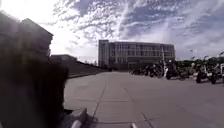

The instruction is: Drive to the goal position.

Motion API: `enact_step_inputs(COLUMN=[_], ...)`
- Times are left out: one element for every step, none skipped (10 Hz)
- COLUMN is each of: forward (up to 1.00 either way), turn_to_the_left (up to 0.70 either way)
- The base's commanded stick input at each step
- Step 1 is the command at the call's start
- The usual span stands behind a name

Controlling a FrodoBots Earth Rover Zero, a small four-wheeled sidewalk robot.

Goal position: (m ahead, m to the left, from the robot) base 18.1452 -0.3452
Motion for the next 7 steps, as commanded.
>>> enact_step_inputs(forward=[0.7, 0.7, 0.7, 0.7, 0.7, 0.7, 0.7], turn_to_the_left=[0.0, -0.13, -0.23, 0.0, 0.0, 0.0, 0.0])
